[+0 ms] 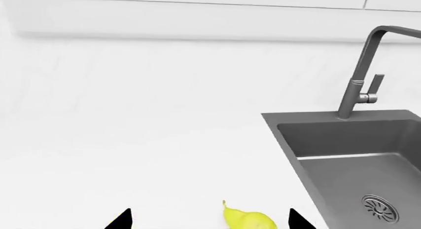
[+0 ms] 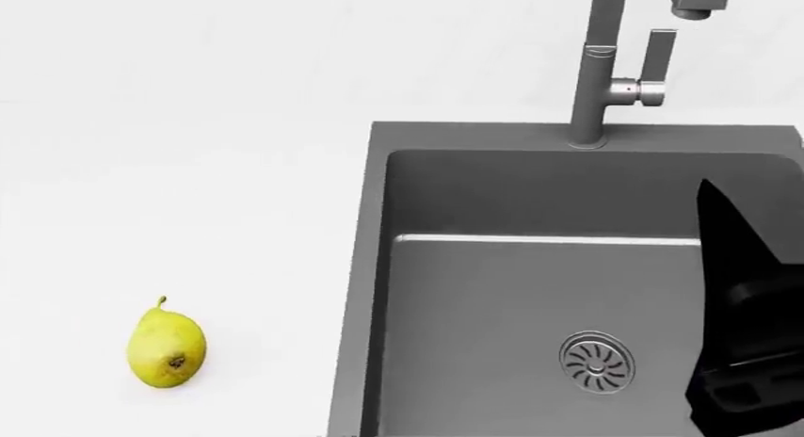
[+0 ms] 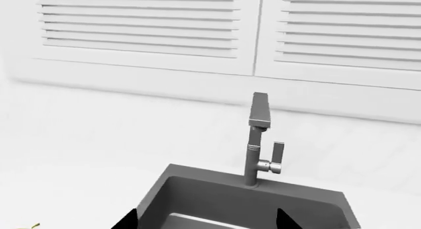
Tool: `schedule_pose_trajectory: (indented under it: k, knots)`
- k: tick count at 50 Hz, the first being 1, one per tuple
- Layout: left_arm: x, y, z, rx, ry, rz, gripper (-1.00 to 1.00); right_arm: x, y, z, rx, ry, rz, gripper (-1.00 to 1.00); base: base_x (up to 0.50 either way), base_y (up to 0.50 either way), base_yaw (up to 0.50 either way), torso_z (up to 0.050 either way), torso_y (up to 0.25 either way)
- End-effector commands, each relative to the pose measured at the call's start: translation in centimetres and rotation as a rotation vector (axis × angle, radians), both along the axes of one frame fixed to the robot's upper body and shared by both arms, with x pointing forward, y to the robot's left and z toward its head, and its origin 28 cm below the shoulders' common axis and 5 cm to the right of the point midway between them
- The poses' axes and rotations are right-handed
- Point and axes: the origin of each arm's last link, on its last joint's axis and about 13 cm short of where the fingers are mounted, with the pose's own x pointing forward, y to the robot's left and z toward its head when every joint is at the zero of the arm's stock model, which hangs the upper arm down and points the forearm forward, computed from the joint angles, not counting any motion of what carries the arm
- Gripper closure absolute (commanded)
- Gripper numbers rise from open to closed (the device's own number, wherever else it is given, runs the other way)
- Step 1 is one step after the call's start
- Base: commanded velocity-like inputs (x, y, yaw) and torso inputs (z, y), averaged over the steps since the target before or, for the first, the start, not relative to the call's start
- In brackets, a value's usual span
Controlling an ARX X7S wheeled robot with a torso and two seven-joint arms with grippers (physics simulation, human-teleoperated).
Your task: There is a mixed pile of frozen fruits and vegetables on the counter. Locate all the frozen vegetables and place the items in a bowl on the counter. Take all the frozen fruits and defrost them in a running sink.
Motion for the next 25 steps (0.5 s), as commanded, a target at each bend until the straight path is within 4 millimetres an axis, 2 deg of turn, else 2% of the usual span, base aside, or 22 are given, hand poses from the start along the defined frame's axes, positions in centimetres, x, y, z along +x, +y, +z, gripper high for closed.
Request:
schedule_pose_trajectory:
  k: [1, 25]
  knots:
    - [0.13, 0.03, 0.11, -0.026, 0.003, 0.019, -1.00, -0.32, 0.06, 0.11, 0.009, 0.004, 0.002, -1.00, 0.00, 0.50, 0.00, 0.000, 0.000]
    - [0.10, -0.13, -0.10, -0.028, 0.012, 0.005, -1.00, -0.09, 0.33, -0.27, 0.000, 0.028, 0.026, -1.00, 0.00, 0.50, 0.00, 0.000, 0.000]
